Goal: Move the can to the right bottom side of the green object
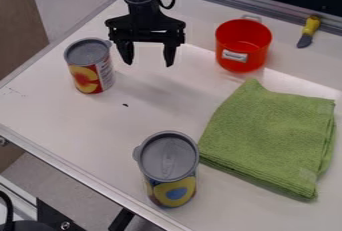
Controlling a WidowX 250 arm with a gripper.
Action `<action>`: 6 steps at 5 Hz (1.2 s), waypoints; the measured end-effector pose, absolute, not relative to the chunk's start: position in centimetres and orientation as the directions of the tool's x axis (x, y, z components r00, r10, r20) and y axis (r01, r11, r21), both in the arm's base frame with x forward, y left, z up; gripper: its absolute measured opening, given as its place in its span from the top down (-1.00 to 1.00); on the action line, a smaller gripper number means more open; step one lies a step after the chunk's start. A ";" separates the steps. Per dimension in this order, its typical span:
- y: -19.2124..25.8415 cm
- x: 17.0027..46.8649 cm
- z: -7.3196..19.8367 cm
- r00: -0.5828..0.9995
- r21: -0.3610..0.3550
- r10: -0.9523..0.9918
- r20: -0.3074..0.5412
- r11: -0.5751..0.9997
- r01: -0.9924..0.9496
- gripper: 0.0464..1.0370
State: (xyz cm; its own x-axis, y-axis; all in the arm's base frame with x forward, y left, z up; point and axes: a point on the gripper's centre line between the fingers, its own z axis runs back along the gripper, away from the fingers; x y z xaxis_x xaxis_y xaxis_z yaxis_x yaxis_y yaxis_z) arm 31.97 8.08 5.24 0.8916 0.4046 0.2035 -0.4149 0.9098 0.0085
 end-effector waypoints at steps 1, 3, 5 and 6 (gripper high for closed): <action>7.9 31.3 4.1 0.894 0.014 0.416 0.170 0.906 -0.424 -0.92; 6.4 28.6 4.8 0.819 -0.022 0.543 0.185 0.835 -0.549 -0.93; 4.1 24.9 4.7 0.557 0.035 0.804 0.207 0.563 -0.826 -0.93; 3.3 22.7 4.7 0.418 0.087 0.884 0.208 0.409 -0.908 -0.93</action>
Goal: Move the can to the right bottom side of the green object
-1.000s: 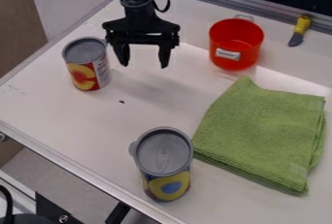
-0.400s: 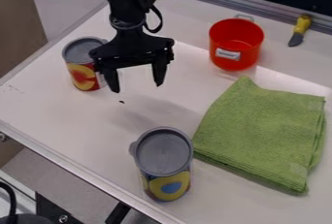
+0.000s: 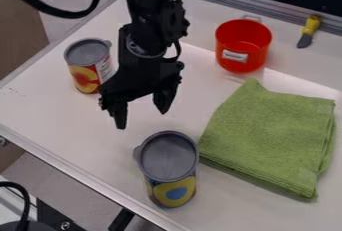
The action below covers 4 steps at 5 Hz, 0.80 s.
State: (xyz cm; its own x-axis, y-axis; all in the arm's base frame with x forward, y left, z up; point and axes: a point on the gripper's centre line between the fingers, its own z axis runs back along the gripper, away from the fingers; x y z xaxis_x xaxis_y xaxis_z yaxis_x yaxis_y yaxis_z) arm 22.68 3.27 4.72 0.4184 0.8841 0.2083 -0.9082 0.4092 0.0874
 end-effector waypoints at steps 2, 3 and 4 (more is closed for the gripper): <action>2.1 19.7 4.3 0.249 0.004 0.944 0.216 0.254 -0.967 -0.93; 1.9 19.3 4.0 0.188 -0.023 0.967 0.173 0.195 -0.981 -0.93; 1.6 19.1 3.7 0.129 -0.045 0.980 0.150 0.137 -0.990 -0.93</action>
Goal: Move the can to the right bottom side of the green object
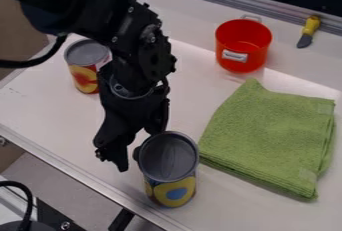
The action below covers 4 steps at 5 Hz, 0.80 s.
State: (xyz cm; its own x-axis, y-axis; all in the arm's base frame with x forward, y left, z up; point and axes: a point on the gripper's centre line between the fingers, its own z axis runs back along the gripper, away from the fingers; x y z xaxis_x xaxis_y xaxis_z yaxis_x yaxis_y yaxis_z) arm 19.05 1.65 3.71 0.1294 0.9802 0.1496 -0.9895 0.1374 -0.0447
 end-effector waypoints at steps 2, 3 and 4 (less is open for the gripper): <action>0.5 19.0 3.4 0.095 -0.068 0.986 0.140 0.106 -0.992 -0.93; -0.3 19.3 3.4 0.065 -0.098 0.987 0.146 0.080 -0.992 -0.93; -1.0 19.3 3.4 0.046 -0.106 0.990 0.130 0.060 -0.993 -0.93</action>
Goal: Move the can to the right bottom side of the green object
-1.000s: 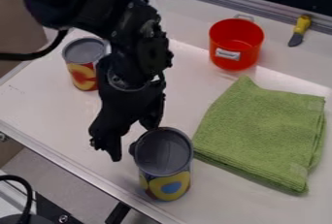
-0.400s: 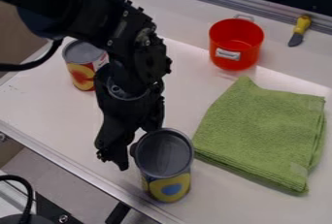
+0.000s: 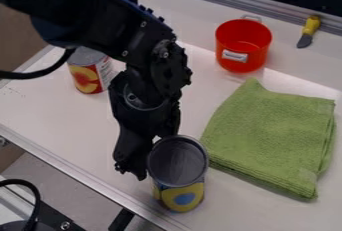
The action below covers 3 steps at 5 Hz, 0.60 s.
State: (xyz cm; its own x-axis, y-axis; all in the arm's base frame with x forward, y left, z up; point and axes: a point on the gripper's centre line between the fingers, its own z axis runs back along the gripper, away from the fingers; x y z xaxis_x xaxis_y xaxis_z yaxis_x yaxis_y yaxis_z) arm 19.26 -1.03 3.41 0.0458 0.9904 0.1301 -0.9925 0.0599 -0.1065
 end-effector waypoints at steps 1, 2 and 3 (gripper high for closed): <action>-2.1 19.3 3.2 0.023 -0.094 0.992 0.126 0.035 -0.995 -0.93; -3.3 19.4 3.0 0.024 -0.086 0.991 0.132 0.035 -0.996 -0.93; -4.8 19.9 3.1 0.012 -0.095 0.991 0.130 0.024 -0.995 -0.92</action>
State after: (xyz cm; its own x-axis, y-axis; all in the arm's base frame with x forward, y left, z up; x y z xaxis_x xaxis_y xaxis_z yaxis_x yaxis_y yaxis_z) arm 19.87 -4.78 3.07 0.0118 0.9915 0.1299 -0.9952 0.0243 -0.0947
